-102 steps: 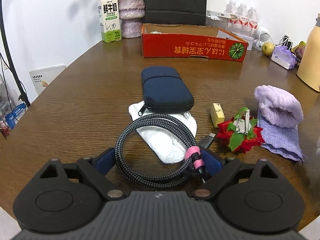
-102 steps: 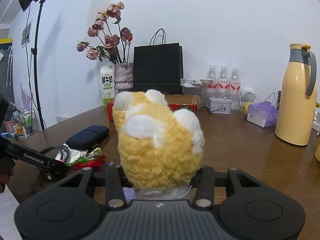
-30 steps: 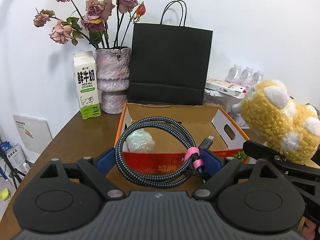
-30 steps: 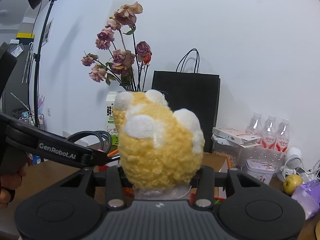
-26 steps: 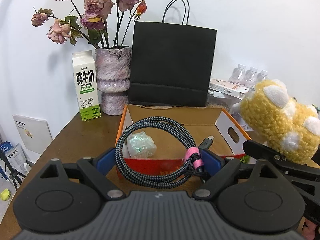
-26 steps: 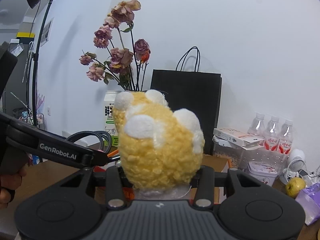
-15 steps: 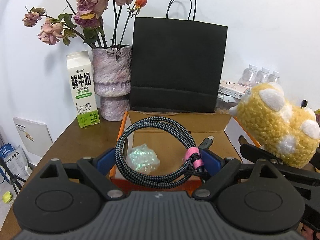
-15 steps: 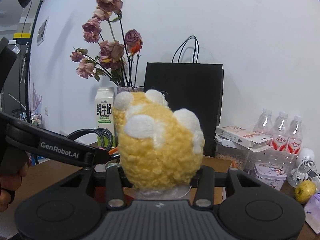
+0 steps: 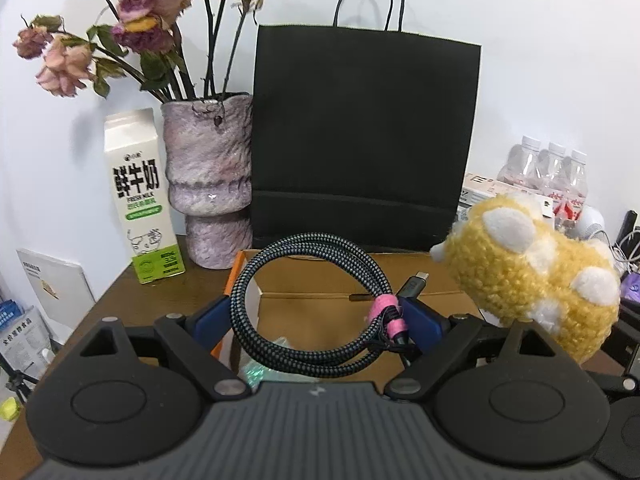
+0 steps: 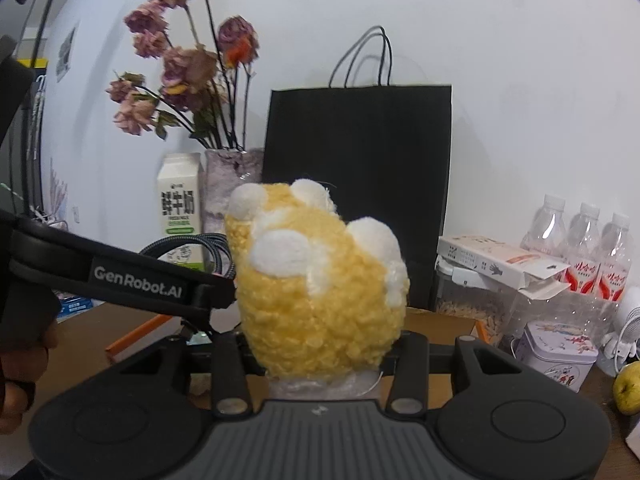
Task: Organize objects
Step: 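Carry the cable and plush toy toward the red box, then open both grippers to drop the cable and plush toy into the box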
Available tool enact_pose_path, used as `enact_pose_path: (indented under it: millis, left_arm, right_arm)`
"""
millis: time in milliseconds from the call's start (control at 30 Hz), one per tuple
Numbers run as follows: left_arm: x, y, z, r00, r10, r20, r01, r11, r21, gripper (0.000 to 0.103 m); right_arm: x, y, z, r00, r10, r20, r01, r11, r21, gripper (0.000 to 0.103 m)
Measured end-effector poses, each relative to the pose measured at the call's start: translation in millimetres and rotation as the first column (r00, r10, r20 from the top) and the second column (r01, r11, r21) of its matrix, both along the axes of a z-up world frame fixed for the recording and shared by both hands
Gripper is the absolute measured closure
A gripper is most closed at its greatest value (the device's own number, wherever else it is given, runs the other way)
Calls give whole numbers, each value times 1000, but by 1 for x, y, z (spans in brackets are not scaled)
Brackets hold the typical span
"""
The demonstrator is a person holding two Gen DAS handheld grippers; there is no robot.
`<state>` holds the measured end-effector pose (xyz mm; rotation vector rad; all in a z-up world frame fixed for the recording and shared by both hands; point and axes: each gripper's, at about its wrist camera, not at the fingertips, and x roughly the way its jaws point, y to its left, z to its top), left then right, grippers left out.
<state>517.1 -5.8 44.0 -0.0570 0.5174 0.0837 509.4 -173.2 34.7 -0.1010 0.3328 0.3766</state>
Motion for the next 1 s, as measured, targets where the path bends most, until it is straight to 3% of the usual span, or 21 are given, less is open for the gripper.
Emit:
enact_pose_path:
  millis: [300,600,667,700,767,833,867,1000]
  left_arm:
    - [24,3,-33,999,10,37,-9,1000,-14,11]
    - [28,7,-41,999,5,52,-4,1000,-10,10]
    - [27,10,-41,998,20,68,-18,1000,-25,8]
    - [26,11,-41,997,23,80,-21,999,-29,0]
    - [23,11,-40,994,24,105,-21,999,-32,0]
    - [24,10,-39,995,24,98,-21,999,-27,0]
    - [25,10,-40,996,24,90,-22,999,-27,0]
    - [27,12,-42,997,36,67,-34,999,-34,0]
  right_arm:
    - [26,0,-21,999,-41,-29,41,999,1,61]
    - [34,2,-36,997,-65,-51,63,997,-39,61]
    - [34,2,-38,996,-72,-55,70,997,-41,60]
    - [35,2,-38,996,-74,-59,72,997,-42,59]
    - [35,0,-39,994,-87,-65,84,996,-37,51]
    - [36,-1,-39,992,-110,-62,108,993,-37,11]
    - [35,-2,-39,992,-118,-52,117,993,-33,4]
    - [34,-6,-35,991,-128,-40,127,992,-12,1]
